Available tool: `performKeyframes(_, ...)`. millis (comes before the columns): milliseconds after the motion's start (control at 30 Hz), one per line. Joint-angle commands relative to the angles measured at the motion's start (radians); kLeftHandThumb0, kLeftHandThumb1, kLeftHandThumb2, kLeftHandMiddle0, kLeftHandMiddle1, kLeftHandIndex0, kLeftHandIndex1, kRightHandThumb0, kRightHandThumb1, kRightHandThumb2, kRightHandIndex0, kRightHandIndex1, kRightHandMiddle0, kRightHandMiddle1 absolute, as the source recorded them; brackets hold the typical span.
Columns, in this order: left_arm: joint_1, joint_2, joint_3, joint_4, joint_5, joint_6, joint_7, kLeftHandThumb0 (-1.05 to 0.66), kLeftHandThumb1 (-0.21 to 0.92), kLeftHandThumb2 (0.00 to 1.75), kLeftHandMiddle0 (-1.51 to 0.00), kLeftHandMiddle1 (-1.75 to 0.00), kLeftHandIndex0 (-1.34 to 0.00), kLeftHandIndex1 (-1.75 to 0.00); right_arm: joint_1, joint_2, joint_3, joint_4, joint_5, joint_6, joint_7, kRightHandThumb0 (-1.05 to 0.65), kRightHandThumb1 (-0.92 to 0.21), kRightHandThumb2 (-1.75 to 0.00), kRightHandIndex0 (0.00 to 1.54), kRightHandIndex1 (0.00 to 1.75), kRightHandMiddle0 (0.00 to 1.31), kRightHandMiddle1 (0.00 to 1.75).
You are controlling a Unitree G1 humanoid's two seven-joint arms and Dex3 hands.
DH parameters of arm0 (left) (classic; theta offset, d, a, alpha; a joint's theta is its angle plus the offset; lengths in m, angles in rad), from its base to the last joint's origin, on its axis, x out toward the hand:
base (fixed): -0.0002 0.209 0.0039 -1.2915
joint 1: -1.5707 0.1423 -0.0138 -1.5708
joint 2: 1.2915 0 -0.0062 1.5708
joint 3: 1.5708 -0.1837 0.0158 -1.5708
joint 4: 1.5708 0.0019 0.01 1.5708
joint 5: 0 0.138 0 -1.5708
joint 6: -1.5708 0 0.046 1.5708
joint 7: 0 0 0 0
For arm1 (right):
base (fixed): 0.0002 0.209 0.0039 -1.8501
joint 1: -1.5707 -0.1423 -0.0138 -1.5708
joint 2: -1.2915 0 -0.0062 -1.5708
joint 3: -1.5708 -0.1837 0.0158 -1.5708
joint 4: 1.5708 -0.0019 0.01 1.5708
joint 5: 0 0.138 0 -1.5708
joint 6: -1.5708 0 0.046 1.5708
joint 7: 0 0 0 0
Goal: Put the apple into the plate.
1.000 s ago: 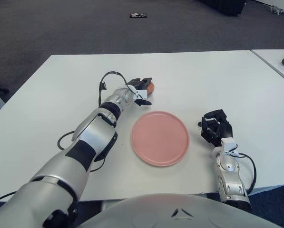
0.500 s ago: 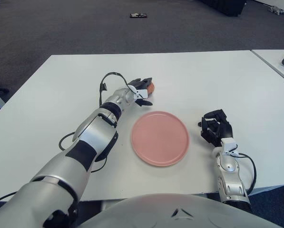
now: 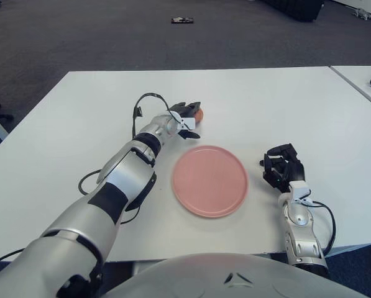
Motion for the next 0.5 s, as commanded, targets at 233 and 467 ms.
performKeyframes(233,-0.016,-0.027,-0.061,0.006,0.055,-0.010,0.019,-0.84,0.63,0.63,-0.10,-0.09,0.00,-0.55,0.028,0.001,-0.001,0.013,-0.002,0.014,0.001,-0.37,-0.73,-0.80,0.57,1.20,0.31,1.75)
performKeyframes(467,-0.022,-0.036,-0.101,0.010,0.089,-0.022,0.032,-0.83,0.64,0.61,-0.02,-0.47,0.00,-0.76,0.035,0.009,0.002,-0.003,-0.013,0.028,-0.013,-0.37,-0.74,-0.79,0.59,1.21,0.30,1.75)
